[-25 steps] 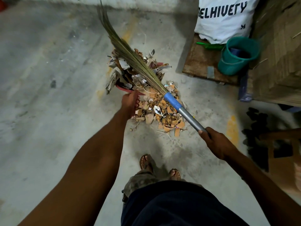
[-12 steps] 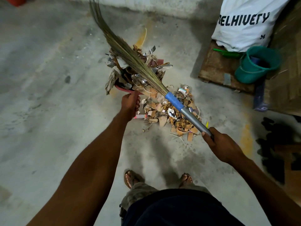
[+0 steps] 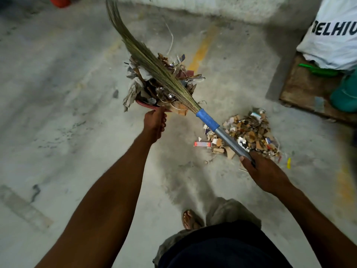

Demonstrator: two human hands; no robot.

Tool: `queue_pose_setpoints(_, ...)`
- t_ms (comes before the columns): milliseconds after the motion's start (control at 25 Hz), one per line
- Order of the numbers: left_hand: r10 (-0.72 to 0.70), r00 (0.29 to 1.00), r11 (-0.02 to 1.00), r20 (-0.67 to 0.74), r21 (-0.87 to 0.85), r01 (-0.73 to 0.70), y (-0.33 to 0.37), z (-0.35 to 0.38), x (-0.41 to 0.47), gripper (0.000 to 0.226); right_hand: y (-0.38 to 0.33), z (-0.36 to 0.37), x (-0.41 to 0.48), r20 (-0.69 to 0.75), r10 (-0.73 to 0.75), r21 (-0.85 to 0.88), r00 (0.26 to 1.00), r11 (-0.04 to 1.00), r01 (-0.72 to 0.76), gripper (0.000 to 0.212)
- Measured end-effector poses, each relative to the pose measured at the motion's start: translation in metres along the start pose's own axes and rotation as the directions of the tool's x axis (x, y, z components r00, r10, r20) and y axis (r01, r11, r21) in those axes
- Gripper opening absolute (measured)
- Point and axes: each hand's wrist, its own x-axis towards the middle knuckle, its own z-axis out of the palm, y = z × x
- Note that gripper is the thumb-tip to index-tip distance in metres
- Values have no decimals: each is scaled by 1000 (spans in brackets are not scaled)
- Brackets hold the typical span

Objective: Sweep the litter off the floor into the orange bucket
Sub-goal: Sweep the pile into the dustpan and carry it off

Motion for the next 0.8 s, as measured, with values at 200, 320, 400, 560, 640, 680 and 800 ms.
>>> queue_pose_setpoints(200, 6, 996, 997, -84, -70, -12, 24, -70, 74, 32, -75, 17, 87, 13, -127, -13, 992, 992, 128, 42)
queue_pose_setpoints(320, 10, 992, 996, -129, -88, -22, 52, -101, 129, 29, -115, 27, 156, 14, -175, -33, 984, 984, 176, 42)
queue_pose_setpoints(400, 17, 987, 993, -159, -109, -35, 70, -118, 167, 29, -141, 29, 204, 16, -213, -38, 977, 976, 214, 37)
queue_pose_setpoints(560, 3, 976, 990, -217, -140, -34, 118, -148, 245, 28, -190, 30, 303, 47, -291, -21, 956, 956, 292, 50)
queue_pose_setpoints(640, -10, 971, 989, -238, -148, -27, 146, -159, 281, 28, -220, 25, 350, 57, -305, -6, 951, 952, 305, 48)
queue_pose_setpoints(680, -16, 968, 989, -252, -148, -23, 159, -166, 296, 29, -235, 22, 369, 68, -315, -4, 947, 949, 316, 45)
queue_pose_setpoints(800, -10, 960, 987, -279, -158, -35, 200, -190, 342, 29, -287, 10, 426, 45, -380, -25, 924, 924, 382, 40)
